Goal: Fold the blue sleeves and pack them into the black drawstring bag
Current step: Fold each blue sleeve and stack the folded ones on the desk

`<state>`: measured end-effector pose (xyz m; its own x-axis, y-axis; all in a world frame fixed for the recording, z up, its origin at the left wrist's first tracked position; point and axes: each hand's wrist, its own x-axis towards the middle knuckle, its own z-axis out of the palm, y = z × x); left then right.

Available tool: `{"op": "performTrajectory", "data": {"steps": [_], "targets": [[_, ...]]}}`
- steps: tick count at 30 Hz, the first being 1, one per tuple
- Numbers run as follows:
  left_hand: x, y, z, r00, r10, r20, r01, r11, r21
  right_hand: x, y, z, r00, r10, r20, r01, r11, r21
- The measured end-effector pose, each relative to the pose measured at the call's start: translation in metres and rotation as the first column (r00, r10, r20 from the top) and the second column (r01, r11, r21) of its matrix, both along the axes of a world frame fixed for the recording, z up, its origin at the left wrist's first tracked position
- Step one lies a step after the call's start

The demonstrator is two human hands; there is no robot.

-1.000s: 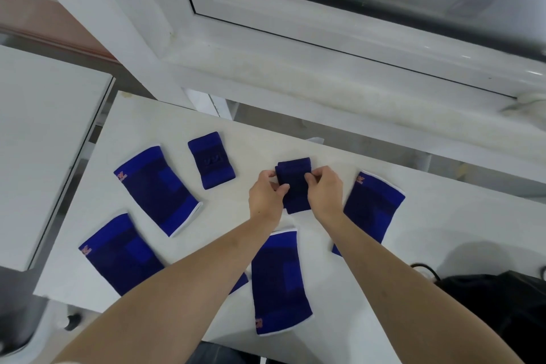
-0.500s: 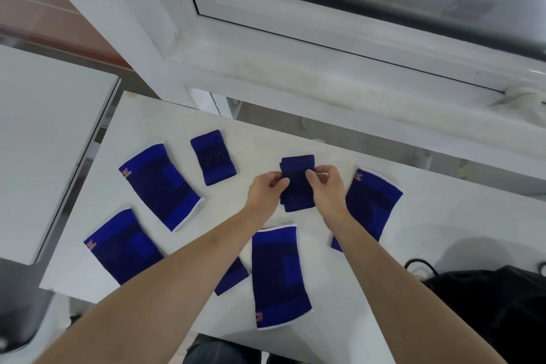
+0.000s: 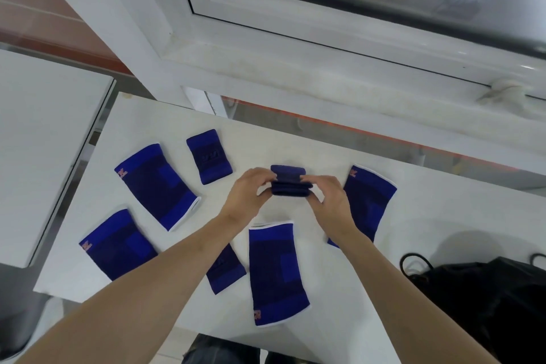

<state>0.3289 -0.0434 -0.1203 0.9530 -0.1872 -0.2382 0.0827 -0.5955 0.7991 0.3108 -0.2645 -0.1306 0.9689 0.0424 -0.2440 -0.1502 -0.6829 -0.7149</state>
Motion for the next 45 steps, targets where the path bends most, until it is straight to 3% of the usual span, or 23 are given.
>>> {"op": "performTrajectory", "data": {"steps": [3,6,13,18,22,24,26,29,32,34,37,39,45], "targets": [[-0.014,0.003,-0.012,0.988,-0.029,-0.149,0.032,0.999,0.019,-0.011,-0.003,-0.011,0.989,0.031,-0.143,-0.032,0.999,-0.008],[-0.018,-0.002,-0.019,0.958,0.106,-0.267,-0.138,0.985,-0.101,-0.012,0.003,-0.011,0.98,-0.02,-0.198,0.029,0.999,0.043],[-0.015,-0.02,-0.015,0.899,0.307,-0.313,-0.355,0.929,-0.108,0.003,0.017,-0.015,0.96,-0.222,-0.17,0.225,0.974,-0.003],[-0.011,-0.022,-0.018,0.914,0.3,-0.272,-0.325,0.944,-0.051,0.011,0.022,-0.015,0.938,-0.263,-0.224,0.272,0.962,0.01],[-0.017,-0.015,-0.026,0.992,0.115,0.042,-0.121,0.978,0.171,0.017,0.022,-0.016,0.929,-0.262,-0.26,0.262,0.965,-0.036],[-0.023,-0.008,-0.025,0.966,-0.099,0.24,0.021,0.952,0.305,0.017,0.021,-0.016,0.929,-0.255,-0.268,0.248,0.967,-0.061],[-0.028,-0.001,-0.027,0.884,-0.344,0.317,0.172,0.869,0.464,0.017,0.02,-0.017,0.933,-0.244,-0.264,0.228,0.969,-0.091],[-0.029,0.007,-0.036,0.793,-0.564,0.231,0.324,0.711,0.624,0.018,0.019,-0.02,0.948,-0.211,-0.237,0.181,0.973,-0.143],[-0.028,0.011,-0.04,0.76,-0.642,0.1,0.386,0.57,0.725,0.016,0.021,-0.018,0.962,-0.168,-0.213,0.129,0.974,-0.184],[-0.027,0.011,-0.039,0.743,-0.668,0.049,0.41,0.511,0.756,0.01,0.02,-0.014,0.99,-0.107,-0.097,0.079,0.962,-0.262],[-0.023,0.01,-0.037,0.736,-0.676,0.028,0.411,0.48,0.775,0.002,0.017,-0.012,0.977,0.185,0.102,-0.118,0.881,-0.459],[-0.02,0.011,-0.038,0.739,-0.673,0.028,0.407,0.479,0.778,0.001,0.017,-0.015,0.949,0.303,0.09,-0.214,0.827,-0.52],[-0.015,0.018,-0.034,0.687,-0.724,0.055,0.412,0.451,0.792,0.007,0.012,-0.024,0.961,0.266,-0.076,-0.259,0.773,-0.579]]}}
